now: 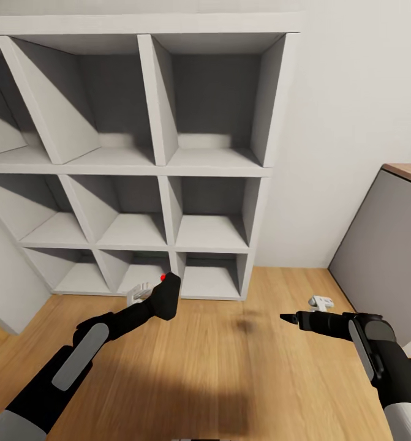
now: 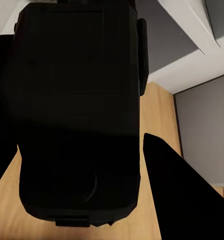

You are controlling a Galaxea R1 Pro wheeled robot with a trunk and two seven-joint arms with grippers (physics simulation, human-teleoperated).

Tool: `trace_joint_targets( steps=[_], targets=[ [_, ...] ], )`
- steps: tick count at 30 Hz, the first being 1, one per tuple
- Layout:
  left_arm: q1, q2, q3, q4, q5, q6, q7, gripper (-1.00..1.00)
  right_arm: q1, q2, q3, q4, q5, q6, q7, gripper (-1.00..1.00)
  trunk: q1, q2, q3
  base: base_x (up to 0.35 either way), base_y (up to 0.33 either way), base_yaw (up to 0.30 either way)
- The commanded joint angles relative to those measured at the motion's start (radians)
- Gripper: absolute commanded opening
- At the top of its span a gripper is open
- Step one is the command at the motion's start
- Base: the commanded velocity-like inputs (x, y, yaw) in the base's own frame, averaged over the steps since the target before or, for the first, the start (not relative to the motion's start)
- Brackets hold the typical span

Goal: Attach the digital camera to the camera tripod in the bedroom.

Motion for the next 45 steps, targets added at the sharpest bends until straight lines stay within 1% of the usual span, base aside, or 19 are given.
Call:
trace_joint_targets(
  steps=[1,22,26,27,32,33,38,40,41,43,45],
  targets=[
    [-0.001,0.001,-0.002,-0.001,0.008,0.002,0.008,-1.0,-0.001,0.0,-0.001,0.0,0.002,0.006,0.005,1.0,-0.001,0.0,0.003,0.0,0.0,0.0],
    [-0.001,-0.004,-0.003,0.002,0.006,0.001,0.018,-1.0,-0.001,-0.001,-0.001,0.001,0.002,0.006,0.005,1.0,-0.01,0.005,0.084,0.0,0.0,0.0],
    [-0.001,-0.011,-0.016,0.014,-0.012,0.0,0.044,-1.0,-0.001,0.0,-0.001,0.001,0.002,0.005,0.005,1.0,-0.012,0.006,0.1,0.0,0.0,0.0],
    [-0.001,-0.017,-0.027,0.021,-0.021,0.0,0.057,-1.0,-0.001,0.0,-0.001,0.001,0.002,0.005,0.005,1.0,-0.012,0.006,0.104,0.0,0.0,0.0],
    [-0.002,-0.036,-0.052,0.032,-0.045,0.0,0.084,-1.0,-0.001,0.001,-0.001,0.002,0.002,0.005,0.005,1.0,-0.015,0.007,0.123,0.0,0.0,0.0],
    [-0.002,-0.044,-0.058,0.034,-0.054,0.0,0.092,-1.0,-0.001,0.001,-0.001,0.002,0.002,0.005,0.005,1.0,-0.015,0.007,0.127,0.0,0.0,0.0],
    [-0.002,-0.062,-0.066,0.038,-0.081,0.0,0.1,-1.0,-0.001,0.001,-0.001,0.002,0.002,0.005,0.005,1.0,-0.017,0.009,0.146,0.0,0.0,0.0],
    [-0.002,-0.068,-0.066,0.038,-0.099,0.0,0.102,-1.0,-0.001,0.001,-0.001,0.002,0.002,0.005,0.005,1.0,-0.018,0.009,0.154,0.0,0.0,0.0],
    [-0.002,-0.073,-0.064,0.039,-0.122,0.0,0.104,-1.0,-0.001,0.001,0.0,0.002,0.002,0.005,0.005,1.0,-0.019,0.009,0.158,0.0,0.0,0.0],
    [-0.002,-0.074,-0.064,0.038,-0.134,-0.001,0.104,-1.0,-0.001,0.001,-0.001,0.002,0.002,0.005,0.005,1.0,-0.019,0.01,0.165,0.0,0.0,0.0],
    [-0.002,-0.075,-0.063,0.038,-0.138,-0.001,0.104,-1.0,-0.001,0.001,-0.001,0.002,0.002,0.005,0.005,1.0,-0.02,0.01,0.173,0.0,0.0,0.0]
  ],
)
